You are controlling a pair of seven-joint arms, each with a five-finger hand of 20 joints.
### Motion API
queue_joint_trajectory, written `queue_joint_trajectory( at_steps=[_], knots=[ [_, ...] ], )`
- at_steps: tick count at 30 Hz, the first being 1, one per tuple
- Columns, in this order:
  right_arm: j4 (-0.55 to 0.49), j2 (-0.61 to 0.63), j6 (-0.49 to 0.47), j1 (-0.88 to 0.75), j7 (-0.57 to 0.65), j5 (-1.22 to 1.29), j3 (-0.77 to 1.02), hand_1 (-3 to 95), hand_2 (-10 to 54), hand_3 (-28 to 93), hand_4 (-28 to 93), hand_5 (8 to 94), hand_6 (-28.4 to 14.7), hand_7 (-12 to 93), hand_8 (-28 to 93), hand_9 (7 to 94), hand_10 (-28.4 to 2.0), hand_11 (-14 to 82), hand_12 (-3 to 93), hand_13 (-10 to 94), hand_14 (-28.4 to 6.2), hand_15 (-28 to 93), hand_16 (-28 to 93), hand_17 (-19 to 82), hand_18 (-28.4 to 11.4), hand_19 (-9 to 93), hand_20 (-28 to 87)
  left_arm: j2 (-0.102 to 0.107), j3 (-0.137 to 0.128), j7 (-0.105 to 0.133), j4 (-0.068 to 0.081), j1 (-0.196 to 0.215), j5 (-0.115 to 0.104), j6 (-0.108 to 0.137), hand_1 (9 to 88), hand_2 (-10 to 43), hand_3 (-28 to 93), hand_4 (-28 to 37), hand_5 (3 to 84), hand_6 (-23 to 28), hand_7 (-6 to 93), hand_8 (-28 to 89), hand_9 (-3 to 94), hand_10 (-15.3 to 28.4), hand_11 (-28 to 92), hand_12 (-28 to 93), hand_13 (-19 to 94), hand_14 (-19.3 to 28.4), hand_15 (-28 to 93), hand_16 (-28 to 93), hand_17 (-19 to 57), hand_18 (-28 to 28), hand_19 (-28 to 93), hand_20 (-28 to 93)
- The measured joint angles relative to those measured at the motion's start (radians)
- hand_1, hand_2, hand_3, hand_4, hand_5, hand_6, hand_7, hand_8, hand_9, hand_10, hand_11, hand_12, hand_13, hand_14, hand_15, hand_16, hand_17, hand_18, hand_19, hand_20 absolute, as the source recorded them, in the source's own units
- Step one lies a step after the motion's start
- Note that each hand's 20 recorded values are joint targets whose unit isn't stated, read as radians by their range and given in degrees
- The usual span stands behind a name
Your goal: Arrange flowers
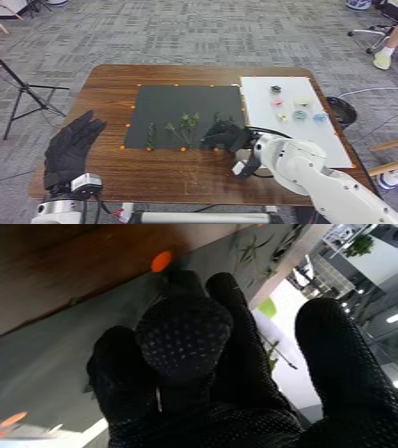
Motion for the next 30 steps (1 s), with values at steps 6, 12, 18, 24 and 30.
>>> queue_joint_trajectory(
  at_steps=[6, 12, 18, 24, 30],
  knots=[
    [-0.007, 0.014, 0.002, -0.009, 0.008, 0.007, 0.014, 24.0, 13.7, 57, -10, 59.2, -4.7, 9, -5, 62.3, -14.1, 8.2, 10.2, 92, -4.3, 55, 31, 61, -17.6, 93, 54, 0.000, 0.000, 0.000, 0.000, 0.001, 0.000, 0.000, 22.9, -6.0, 71, -23.2, 51.1, 2.0, 14.5, -7, 50.6, 14.1, 23, 16, 40, 17.9, 23, 2, 7.6, 13.1, 11, 21],
    [-0.020, 0.015, 0.007, -0.013, 0.014, 0.067, 0.020, 25.9, 7.1, 59, -9, 64.6, -3.8, 12, -5, 69.7, -14.1, 10.0, 12.3, 92, -4.3, 55, 31, 61, -17.2, 93, 55, 0.000, 0.000, 0.000, 0.000, 0.004, -0.001, 0.000, 22.9, -6.1, 71, -23.3, 51.0, 1.9, 14.7, -7, 50.6, 14.1, 23, 16, 40, 17.8, 22, 2, 7.6, 13.1, 11, 21],
    [-0.062, 0.022, 0.167, -0.037, -0.021, 0.293, 0.033, 35.3, -4.2, 62, -9, 67.7, -2.9, 21, -4, 75.7, -13.1, 19.1, 20.0, 91, -3.6, 58, 33, 61, -15.8, 93, 59, 0.000, 0.000, -0.001, 0.000, 0.005, -0.001, 0.000, 22.9, -6.2, 71, -23.3, 51.0, 1.9, 14.8, -7, 50.5, 14.1, 23, 16, 40, 17.8, 22, 2, 7.6, 13.1, 11, 21],
    [-0.123, 0.039, 0.511, -0.031, -0.049, 0.161, 0.015, 39.7, -9.5, 64, -10, 65.9, -3.3, 24, 3, 74.6, -13.4, 23.1, 23.9, 89, -2.9, 60, 33, 60, -14.9, 93, 58, 0.001, -0.001, -0.003, 0.000, 0.004, -0.001, 0.000, 22.8, -6.2, 71, -23.4, 51.0, 1.9, 14.6, -7, 50.6, 14.1, 23, 15, 40, 17.8, 22, 2, 7.6, 13.1, 11, 21],
    [-0.067, 0.046, 0.497, -0.008, 0.104, -0.235, 0.077, 40.9, -9.5, 63, -9, 66.1, -4.8, 23, -2, 73.6, -14.1, 26.5, 26.3, 90, -2.5, 60, 33, 61, -14.8, 93, 57, 0.003, -0.002, -0.004, -0.001, 0.005, -0.002, 0.000, 22.9, -6.1, 71, -23.5, 51.1, 1.9, 14.7, -7, 50.6, 14.1, 23, 16, 40, 17.9, 22, 2, 7.6, 13.1, 11, 21]
  ],
)
